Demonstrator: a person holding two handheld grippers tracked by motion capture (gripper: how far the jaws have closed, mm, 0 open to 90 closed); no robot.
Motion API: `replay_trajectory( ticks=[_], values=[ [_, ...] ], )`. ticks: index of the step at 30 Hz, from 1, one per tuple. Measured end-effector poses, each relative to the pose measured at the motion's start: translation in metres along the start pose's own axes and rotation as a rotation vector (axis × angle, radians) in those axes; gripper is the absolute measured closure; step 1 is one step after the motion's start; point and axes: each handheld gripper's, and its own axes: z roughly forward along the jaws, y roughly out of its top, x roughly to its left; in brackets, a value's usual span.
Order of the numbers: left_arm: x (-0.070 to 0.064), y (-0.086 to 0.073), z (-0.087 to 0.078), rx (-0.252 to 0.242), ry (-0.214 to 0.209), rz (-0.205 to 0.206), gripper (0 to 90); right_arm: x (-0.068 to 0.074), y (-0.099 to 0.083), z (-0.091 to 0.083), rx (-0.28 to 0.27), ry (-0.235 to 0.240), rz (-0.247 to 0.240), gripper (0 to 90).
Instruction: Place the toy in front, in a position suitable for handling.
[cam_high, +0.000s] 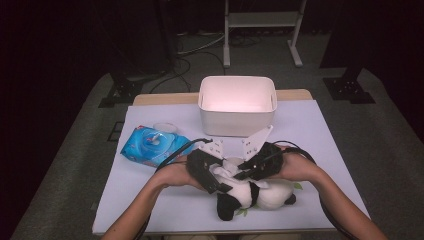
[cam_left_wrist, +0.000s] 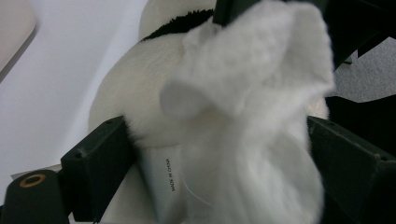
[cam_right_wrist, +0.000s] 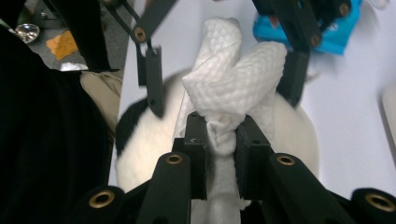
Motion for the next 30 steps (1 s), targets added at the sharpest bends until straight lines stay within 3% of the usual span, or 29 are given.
replay_trajectory(
  ticks=[11,16,19,22,30],
  values=[
    [-0.001,0.002,0.000,0.023,0.002,0.000,10.6,0.001,-0.038,-0.020,0.052,-0.069,0.069,76.4],
    [0.000,0.001,-0.001,0.028,0.000,0.000,10.6,0.004,-0.064,-0.045,0.061,-0.121,0.122,76.3],
    [0.000,0.001,-0.001,0.027,0.000,0.000,10.6,0.006,-0.079,-0.052,0.049,-0.126,0.163,76.3],
    [0.000,0.003,-0.001,0.029,-0.004,-0.006,10.4,0.009,-0.086,-0.049,0.030,-0.118,0.177,76.4],
    [-0.003,0.004,-0.008,0.041,-0.007,-0.011,8.8,0.016,-0.080,-0.036,0.036,-0.106,0.139,76.8]
  ],
)
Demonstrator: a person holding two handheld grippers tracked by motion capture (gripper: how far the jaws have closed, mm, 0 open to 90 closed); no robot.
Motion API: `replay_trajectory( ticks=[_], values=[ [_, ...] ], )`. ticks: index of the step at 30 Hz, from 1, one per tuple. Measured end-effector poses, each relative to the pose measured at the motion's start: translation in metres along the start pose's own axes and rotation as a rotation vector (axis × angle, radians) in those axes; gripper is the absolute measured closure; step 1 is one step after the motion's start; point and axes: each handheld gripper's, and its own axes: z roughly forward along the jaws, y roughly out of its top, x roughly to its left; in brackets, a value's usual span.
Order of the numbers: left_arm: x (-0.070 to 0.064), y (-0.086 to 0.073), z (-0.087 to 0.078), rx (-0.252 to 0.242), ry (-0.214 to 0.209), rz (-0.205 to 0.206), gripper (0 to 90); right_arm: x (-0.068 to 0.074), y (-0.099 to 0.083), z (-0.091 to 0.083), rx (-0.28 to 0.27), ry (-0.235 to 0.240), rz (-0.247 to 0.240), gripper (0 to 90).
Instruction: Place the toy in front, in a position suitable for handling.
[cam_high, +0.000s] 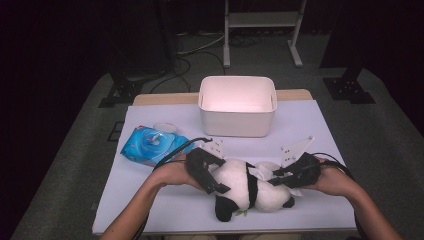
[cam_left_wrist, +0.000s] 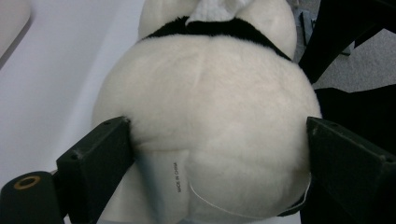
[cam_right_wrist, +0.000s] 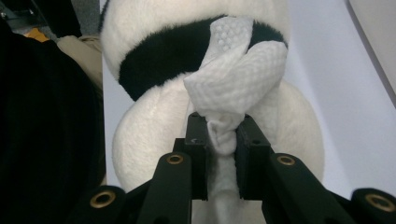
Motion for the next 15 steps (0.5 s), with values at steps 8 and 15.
replay_trajectory(
  ticks=[8,15],
  values=[
    [-0.002,0.008,0.003,0.016,0.021,0.017,8.8,0.011,0.011,0.009,0.009,0.015,-0.037,76.8],
    [-0.004,0.007,0.011,0.029,0.031,0.024,9.8,0.010,0.024,0.009,0.004,0.010,-0.081,76.8]
  ],
)
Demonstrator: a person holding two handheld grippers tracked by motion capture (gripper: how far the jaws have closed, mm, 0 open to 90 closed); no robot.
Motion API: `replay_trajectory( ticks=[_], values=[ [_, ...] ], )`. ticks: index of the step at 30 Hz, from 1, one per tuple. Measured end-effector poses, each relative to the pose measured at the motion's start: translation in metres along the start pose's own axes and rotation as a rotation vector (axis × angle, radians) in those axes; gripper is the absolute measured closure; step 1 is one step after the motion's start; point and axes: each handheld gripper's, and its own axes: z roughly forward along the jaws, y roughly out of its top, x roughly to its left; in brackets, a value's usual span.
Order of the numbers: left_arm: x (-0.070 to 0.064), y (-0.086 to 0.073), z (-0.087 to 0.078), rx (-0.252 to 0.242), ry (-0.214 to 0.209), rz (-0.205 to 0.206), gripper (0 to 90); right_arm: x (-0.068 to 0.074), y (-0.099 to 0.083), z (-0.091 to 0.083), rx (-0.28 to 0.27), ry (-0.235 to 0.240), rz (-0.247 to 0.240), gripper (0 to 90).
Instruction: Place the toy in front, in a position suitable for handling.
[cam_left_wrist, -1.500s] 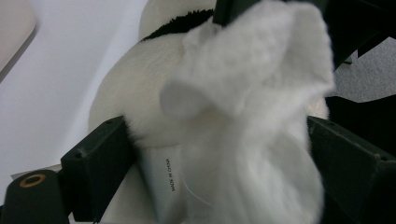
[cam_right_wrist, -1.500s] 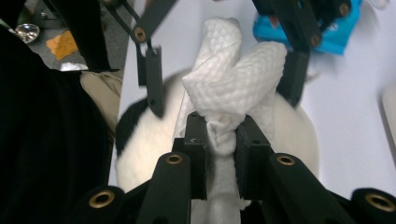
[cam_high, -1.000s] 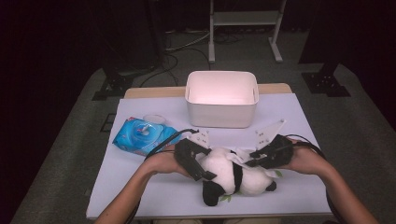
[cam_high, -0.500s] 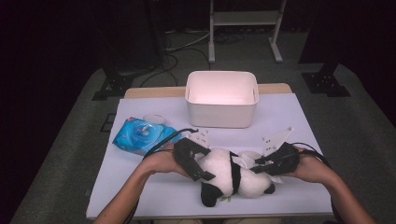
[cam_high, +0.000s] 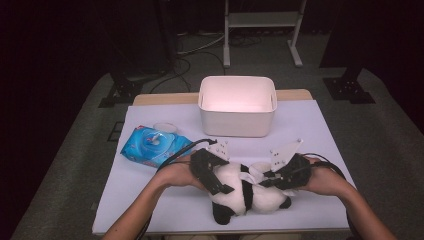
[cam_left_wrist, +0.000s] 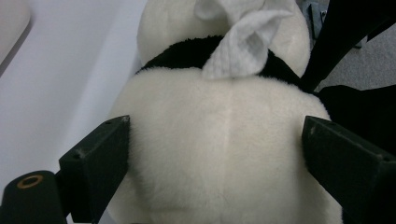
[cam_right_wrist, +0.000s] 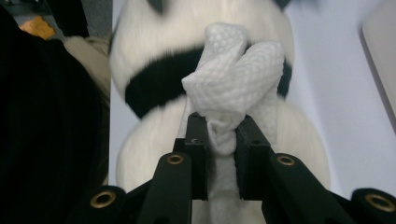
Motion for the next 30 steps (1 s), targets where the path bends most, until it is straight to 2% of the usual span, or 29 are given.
replay_trajectory(
  ticks=[5,7,9,15,21,27,30],
  values=[
    [-0.002,0.001,0.000,0.014,0.008,0.011,11.9,-0.006,0.022,0.012,-0.006,0.022,-0.044,76.6],
    [-0.002,0.001,0.000,0.012,0.008,0.009,11.9,-0.011,0.025,0.014,-0.005,0.023,-0.044,76.6],
    [-0.002,0.001,0.000,0.008,0.005,0.010,12.0,-0.015,0.022,0.012,-0.012,0.023,-0.025,76.7],
    [-0.001,-0.001,0.000,-0.001,-0.001,0.006,12.3,-0.021,-0.005,-0.007,-0.036,-0.013,0.048,76.7],
    [-0.002,-0.004,0.000,-0.018,-0.004,-0.001,12.7,-0.021,-0.034,-0.022,-0.071,-0.035,0.112,76.7],
    [-0.002,-0.008,-0.001,-0.041,-0.006,-0.006,12.8,-0.019,-0.056,-0.029,-0.113,-0.035,0.167,76.6],
    [-0.003,-0.009,-0.002,-0.042,-0.006,-0.006,12.7,-0.018,-0.065,-0.032,-0.108,-0.043,0.187,76.5]
  ],
)
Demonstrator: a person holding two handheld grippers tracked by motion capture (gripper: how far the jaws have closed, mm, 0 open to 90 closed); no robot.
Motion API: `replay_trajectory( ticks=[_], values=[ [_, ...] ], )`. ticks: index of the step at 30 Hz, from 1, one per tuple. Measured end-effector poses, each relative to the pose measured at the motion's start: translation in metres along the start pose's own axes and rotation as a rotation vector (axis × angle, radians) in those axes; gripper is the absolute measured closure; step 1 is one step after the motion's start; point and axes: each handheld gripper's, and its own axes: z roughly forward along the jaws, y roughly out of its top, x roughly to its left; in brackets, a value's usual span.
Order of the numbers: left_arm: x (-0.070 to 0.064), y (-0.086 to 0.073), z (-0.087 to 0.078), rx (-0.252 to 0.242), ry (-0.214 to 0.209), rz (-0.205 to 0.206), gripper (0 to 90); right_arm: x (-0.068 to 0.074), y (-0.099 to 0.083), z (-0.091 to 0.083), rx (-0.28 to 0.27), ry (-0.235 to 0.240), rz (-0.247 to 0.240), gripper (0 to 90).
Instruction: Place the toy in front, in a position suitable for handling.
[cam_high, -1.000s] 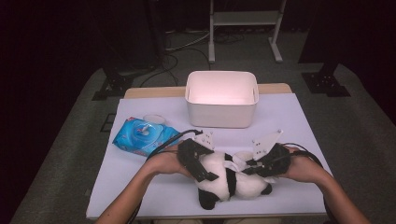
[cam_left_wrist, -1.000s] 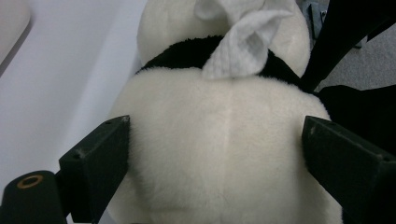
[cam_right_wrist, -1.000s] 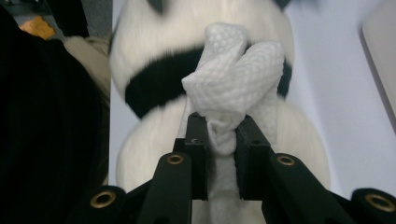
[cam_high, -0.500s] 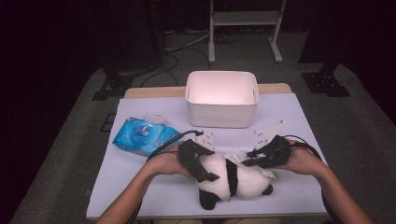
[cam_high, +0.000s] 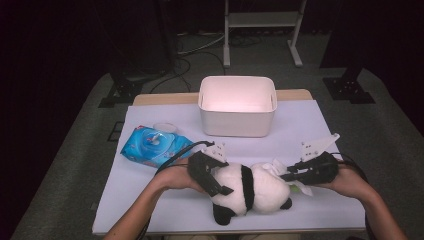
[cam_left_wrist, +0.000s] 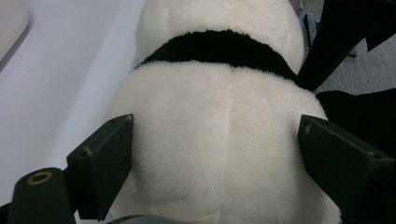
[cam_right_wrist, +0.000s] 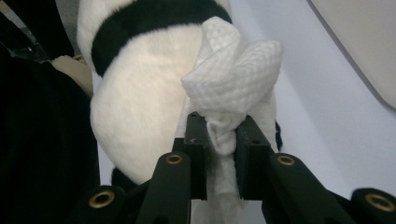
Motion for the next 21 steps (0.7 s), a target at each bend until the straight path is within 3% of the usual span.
replay_trajectory(
  ticks=[5,9,14,21],
  values=[
    [0.001,-0.002,-0.001,-0.010,-0.004,-0.001,12.8,-0.001,-0.017,-0.004,0.031,-0.022,0.029,76.4],
    [0.000,-0.003,-0.001,-0.012,-0.002,-0.002,12.7,0.001,-0.021,-0.005,0.023,-0.022,0.041,76.4],
    [-0.001,-0.001,0.000,-0.011,0.003,-0.003,12.5,0.002,-0.010,-0.002,0.027,-0.017,0.000,76.3],
    [-0.002,0.003,0.002,-0.002,0.005,0.011,12.1,0.002,0.020,0.006,0.031,-0.005,-0.057,76.4]
  ],
)
